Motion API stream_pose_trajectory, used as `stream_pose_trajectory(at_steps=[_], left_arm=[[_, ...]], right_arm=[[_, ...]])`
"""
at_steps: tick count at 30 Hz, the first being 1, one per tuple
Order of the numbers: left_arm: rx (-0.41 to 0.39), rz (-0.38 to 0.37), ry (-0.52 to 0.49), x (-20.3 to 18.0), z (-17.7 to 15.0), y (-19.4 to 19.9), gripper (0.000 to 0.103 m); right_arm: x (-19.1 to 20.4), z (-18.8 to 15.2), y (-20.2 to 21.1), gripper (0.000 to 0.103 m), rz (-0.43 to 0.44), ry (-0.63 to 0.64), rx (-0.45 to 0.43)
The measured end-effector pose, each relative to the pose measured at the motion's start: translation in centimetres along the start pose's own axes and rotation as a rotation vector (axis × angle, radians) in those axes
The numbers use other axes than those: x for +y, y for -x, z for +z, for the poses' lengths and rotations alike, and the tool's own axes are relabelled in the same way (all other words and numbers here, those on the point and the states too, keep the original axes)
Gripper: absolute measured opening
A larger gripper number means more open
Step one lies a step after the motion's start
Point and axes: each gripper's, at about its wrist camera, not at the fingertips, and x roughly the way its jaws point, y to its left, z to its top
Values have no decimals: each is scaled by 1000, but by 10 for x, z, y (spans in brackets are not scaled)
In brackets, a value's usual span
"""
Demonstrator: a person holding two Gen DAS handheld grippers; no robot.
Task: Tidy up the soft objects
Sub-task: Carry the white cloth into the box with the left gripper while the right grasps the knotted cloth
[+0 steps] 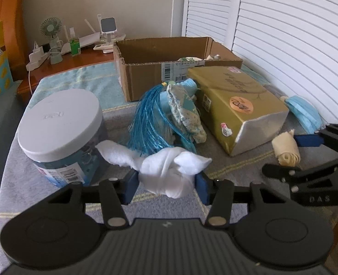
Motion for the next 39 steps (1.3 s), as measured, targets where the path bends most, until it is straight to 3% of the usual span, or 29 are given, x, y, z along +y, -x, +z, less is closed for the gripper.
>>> stream_pose_trajectory(at_steps=[5,8,26,33,39], left_arm=[[7,-19,-31,-2,-1,10,51],[12,-26,-55,-4,-3,17,51],[34,-114,-179,-13,7,61,51],[-13,-121,-205,-13,43,61,51],[-43,-134,-212,-11,97,41,51]], right_arm=[[0,1,5,47,-28,-1,7],[-3,2,6,37,-44,-11,18],[-4,8,53,36,13,-13,-11],[-1,22,71,36,25,14,-64],[-4,33,78,36,26,8,-104]])
